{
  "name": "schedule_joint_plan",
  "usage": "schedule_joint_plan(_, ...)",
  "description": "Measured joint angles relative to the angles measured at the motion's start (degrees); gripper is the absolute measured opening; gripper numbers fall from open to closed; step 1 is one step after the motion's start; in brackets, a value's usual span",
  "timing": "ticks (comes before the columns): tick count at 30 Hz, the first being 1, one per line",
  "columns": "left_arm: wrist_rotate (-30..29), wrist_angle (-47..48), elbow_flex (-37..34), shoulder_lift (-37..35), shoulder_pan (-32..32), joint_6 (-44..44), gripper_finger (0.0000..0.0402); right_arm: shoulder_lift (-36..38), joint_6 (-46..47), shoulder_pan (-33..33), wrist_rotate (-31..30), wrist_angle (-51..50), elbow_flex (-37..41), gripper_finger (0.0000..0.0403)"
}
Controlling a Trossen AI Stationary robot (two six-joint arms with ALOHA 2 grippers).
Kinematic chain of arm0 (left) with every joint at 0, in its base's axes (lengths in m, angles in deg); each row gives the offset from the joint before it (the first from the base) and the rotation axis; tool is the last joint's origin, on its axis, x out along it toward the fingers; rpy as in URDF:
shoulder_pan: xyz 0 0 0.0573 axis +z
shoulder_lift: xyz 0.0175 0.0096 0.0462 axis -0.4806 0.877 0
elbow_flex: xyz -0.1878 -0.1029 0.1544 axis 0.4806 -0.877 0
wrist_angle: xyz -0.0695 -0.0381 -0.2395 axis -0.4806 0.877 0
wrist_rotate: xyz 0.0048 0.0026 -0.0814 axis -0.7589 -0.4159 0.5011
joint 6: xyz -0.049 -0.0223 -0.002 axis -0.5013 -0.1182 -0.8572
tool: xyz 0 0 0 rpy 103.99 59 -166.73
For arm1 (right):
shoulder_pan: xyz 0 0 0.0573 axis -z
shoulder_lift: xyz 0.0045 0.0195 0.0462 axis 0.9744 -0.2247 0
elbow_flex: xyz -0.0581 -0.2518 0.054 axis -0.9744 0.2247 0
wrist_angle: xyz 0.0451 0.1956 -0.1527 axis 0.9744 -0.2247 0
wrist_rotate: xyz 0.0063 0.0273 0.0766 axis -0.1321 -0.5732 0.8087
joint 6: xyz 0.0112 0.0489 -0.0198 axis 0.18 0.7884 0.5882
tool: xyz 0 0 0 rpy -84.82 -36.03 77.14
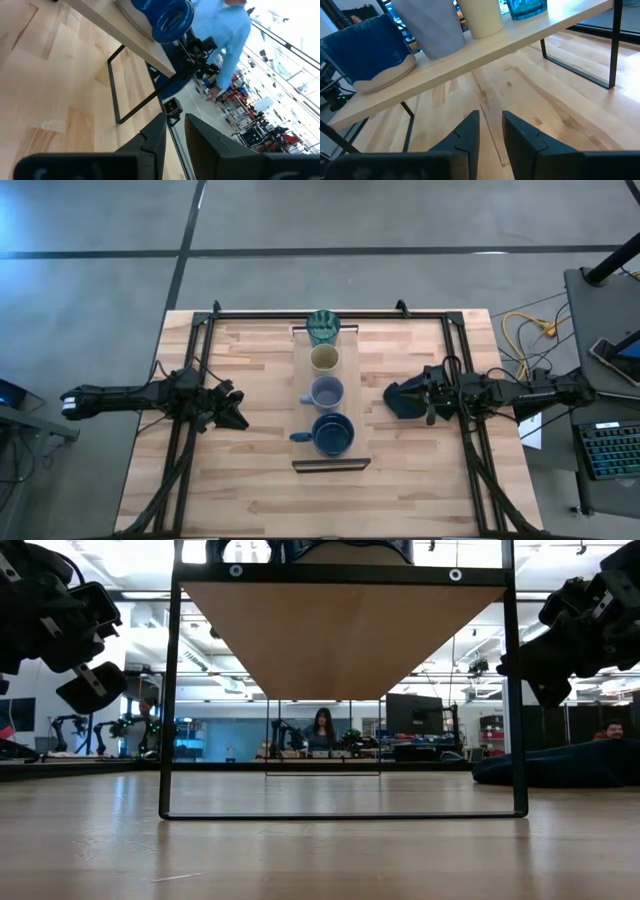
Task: Stack small to large cups/mugs on shelf
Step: Return to Home Position
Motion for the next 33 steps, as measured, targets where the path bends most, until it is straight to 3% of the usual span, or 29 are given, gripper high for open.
schedule_joint_plan(33,0.0,-0.1,0.0,-0.1,0.0,0.0,0.0057,0.0,0.0,0.0,0.0,0.0,0.0,0.0072)
